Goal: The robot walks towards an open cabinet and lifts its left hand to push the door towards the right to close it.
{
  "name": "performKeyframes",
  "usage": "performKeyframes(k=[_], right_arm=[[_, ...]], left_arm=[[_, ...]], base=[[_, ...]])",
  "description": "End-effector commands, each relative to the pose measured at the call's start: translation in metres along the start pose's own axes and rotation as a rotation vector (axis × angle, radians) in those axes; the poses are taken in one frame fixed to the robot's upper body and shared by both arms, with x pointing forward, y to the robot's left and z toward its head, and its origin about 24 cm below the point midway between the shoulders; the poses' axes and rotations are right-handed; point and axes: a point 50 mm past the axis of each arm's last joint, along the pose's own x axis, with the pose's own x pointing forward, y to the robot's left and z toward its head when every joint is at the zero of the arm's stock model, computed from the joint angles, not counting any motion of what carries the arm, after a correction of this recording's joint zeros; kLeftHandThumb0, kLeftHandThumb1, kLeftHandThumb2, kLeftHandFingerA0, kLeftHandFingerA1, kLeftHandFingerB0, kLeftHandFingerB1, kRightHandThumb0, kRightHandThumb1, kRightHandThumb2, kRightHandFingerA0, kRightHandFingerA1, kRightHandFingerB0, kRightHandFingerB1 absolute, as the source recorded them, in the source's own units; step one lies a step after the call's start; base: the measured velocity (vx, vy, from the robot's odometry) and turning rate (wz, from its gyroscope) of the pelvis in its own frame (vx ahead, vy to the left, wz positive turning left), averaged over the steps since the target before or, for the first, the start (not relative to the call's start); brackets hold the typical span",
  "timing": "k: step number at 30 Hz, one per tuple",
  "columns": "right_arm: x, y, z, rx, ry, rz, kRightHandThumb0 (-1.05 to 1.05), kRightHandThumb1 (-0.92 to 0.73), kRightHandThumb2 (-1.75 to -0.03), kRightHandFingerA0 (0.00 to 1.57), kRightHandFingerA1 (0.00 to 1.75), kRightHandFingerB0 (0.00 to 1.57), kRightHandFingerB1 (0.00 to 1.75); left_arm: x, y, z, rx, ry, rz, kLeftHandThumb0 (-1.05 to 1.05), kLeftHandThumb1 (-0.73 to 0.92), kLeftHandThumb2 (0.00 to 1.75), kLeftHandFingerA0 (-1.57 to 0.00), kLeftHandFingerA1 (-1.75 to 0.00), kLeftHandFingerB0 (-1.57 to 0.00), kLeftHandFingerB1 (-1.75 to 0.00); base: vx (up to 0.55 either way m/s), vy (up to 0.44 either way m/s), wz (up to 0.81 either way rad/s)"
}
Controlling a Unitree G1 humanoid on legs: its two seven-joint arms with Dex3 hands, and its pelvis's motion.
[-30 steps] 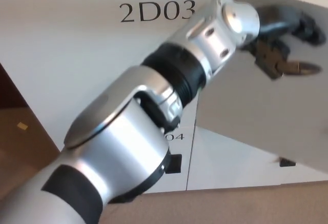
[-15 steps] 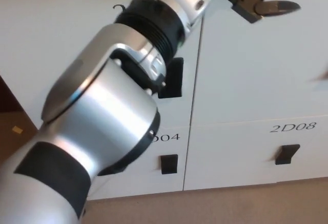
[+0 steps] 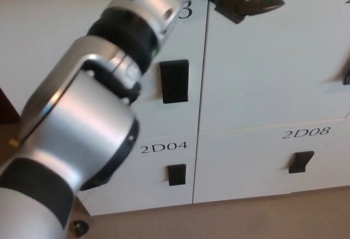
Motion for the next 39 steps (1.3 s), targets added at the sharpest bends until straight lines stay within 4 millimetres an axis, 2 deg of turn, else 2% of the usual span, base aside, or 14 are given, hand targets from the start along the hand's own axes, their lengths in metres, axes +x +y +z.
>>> performKeyframes(k=[1, 3, 4, 8, 11, 12, 15, 18, 20, 21, 26, 29, 34, 39], right_arm=[[0.028, 0.01, 0.017, 0.124, -0.088, 0.038, -0.2, -0.71, -0.6, 0.7, 0.54, 0.58, 0.48], [0.047, 0.023, 0.032, 0.107, -0.131, 0.133, -0.22, -0.72, -0.61, 0.7, 0.53, 0.58, 0.46], [0.062, 0.033, 0.044, 0.062, -0.172, 0.203, -0.21, -0.76, -0.62, 0.67, 0.52, 0.53, 0.47], [0.099, 0.062, 0.076, -0.051, -0.253, 0.346, -0.25, -0.74, -0.61, 0.7, 0.53, 0.57, 0.48], [0.113, 0.074, 0.089, -0.096, -0.271, 0.377, -0.25, -0.74, -0.61, 0.7, 0.53, 0.57, 0.48], [0.121, 0.08, 0.093, -0.119, -0.266, 0.384, -0.25, -0.74, -0.61, 0.68, 0.52, 0.56, 0.47], [0.145, 0.101, 0.105, -0.152, -0.25, 0.388, -0.23, -0.73, -0.61, 0.68, 0.53, 0.56, 0.48], [0.159, 0.109, 0.11, -0.151, -0.242, 0.378, -0.22, -0.73, -0.61, 0.67, 0.53, 0.56, 0.49], [0.173, 0.121, 0.104, -0.108, -0.205, 0.348, -0.21, -0.73, -0.61, 0.66, 0.53, 0.54, 0.48], [0.177, 0.125, 0.101, -0.097, -0.186, 0.332, -0.22, -0.74, -0.61, 0.66, 0.53, 0.53, 0.48], [0.183, 0.125, 0.086, -0.093, -0.129, 0.294, -0.22, -0.73, -0.61, 0.67, 0.54, 0.54, 0.47], [0.182, 0.122, 0.057, -0.092, -0.029, 0.236, -0.22, -0.72, -0.6, 0.68, 0.54, 0.57, 0.48], [0.178, 0.11, 0.033, -0.101, 0.062, 0.157, -0.23, -0.71, -0.6, 0.68, 0.52, 0.55, 0.46], [0.177, 0.088, 0.018, -0.112, 0.117, 0.085, -0.27, -0.7, -0.6, 0.69, 0.51, 0.57, 0.45]], left_arm=[[-0.064, -0.013, -0.015, 0.261, -0.277, -0.293, -0.59, 0.69, 0.61, -0.22, -0.31, -0.2, -0.28], [-0.104, -0.051, 0.001, 0.26, -0.354, -0.518, -0.61, 0.68, 0.61, -0.32, -0.34, -0.31, -0.31], [-0.129, -0.068, 0.005, 0.234, -0.397, -0.606, -0.62, 0.54, 0.92, -0.37, -0.54, -0.2, -0.44], [-0.191, -0.11, 0.0, 0.139, -0.473, -0.789, -0.57, 0.53, 0.94, -0.37, -0.57, -0.18, -0.45], [-0.211, -0.122, -0.004, 0.095, -0.484, -0.824, -0.57, 0.53, 0.94, -0.37, -0.57, -0.18, -0.45], [-0.218, -0.124, -0.01, 0.07, -0.481, -0.812, -0.62, 0.7, 0.61, -0.4, -0.42, -0.29, -0.33], [-0.234, -0.121, -0.044, -0.047, -0.448, -0.697, -0.58, 0.54, 0.93, -0.37, -0.56, -0.19, -0.45], [-0.243, -0.119, -0.07, -0.132, -0.391, -0.598, -0.57, 0.53, 0.91, -0.38, -0.55, -0.2, -0.45], [-0.257, -0.108, -0.118, -0.274, -0.254, -0.434, -0.55, 0.53, 0.92, -0.38, -0.56, -0.2, -0.46], [-0.264, -0.106, -0.139, -0.323, -0.189, -0.367, -0.57, 0.7, 0.6, -0.44, -0.4, -0.33, -0.33], [-0.275, -0.103, -0.191, -0.415, 0.004, -0.151, -0.55, 0.65, 0.59, -0.53, -0.4, -0.42, -0.35], [-0.278, -0.113, -0.266, -0.649, 0.286, 0.331, -0.51, 0.51, 0.87, -0.44, -0.54, -0.31, -0.47], [-0.277, -0.127, -0.307, -0.787, 0.49, 0.561, -0.53, 0.53, 0.9, -0.45, -0.55, -0.34, -0.49], [-0.264, -0.125, -0.311, -0.856, 0.508, 0.601, -0.53, 0.55, 0.9, -0.37, -0.52, -0.3, -0.47]], base=[[0.0, 0.0, 0.0], [0.01, 0.001, 0.04], [0.0, 0.0, 0.0], [0.01, 0.002, 0.02], [0.0, 0.0, 0.0], [0.0, 0.0, 0.0], [0.0, 0.0, 0.0], [0.0, 0.0, 0.0], [0.0, 0.0, 0.0], [0.0, 0.0, 0.0], [0.0, 0.0, 0.0], [0.0, 0.0, 0.0], [0.0, -0.001, 0.01], [0.0, 0.0, 0.0]])
